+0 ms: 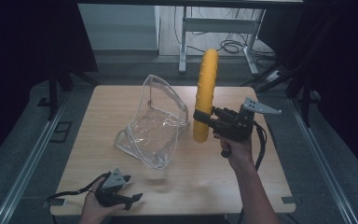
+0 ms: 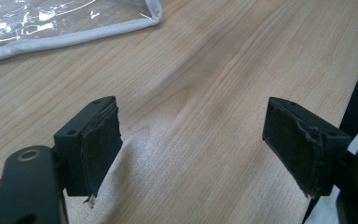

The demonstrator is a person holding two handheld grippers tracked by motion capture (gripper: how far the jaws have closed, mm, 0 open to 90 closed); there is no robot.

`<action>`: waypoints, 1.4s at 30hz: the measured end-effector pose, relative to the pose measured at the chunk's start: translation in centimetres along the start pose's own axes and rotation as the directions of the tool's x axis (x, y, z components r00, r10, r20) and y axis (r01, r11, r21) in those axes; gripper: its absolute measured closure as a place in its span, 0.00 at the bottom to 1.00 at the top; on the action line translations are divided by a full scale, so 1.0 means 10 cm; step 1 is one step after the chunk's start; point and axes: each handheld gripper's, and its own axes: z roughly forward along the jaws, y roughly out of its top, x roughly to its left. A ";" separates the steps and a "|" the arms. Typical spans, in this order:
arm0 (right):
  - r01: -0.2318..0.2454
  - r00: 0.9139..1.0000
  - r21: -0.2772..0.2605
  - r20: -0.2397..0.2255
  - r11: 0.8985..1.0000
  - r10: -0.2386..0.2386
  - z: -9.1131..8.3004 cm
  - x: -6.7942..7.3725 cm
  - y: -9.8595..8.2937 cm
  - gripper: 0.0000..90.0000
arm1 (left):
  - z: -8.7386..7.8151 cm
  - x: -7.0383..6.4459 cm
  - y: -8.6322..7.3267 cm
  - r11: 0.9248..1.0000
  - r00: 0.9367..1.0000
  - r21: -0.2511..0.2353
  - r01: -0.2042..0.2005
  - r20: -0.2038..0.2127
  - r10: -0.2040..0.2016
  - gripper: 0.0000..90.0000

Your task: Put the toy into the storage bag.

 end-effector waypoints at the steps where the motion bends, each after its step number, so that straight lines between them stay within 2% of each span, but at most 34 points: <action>1: 0.004 1.000 -0.004 -0.001 1.000 -0.004 0.01 0.02 0.01 0.58 | 0.00 0.00 0.00 1.000 1.000 0.000 0.000 0.000 0.000 0.21; 24: 0.056 0.996 -0.097 -0.063 0.994 -0.062 0.22 0.31 0.28 0.57 | -0.01 0.00 0.00 1.000 1.000 0.005 -0.001 0.002 0.001 0.21; 42: 0.076 0.990 -0.113 -0.110 0.991 -0.088 0.42 0.46 0.39 0.57 | -0.01 0.00 0.00 1.000 1.000 -0.003 0.003 0.007 -0.003 0.21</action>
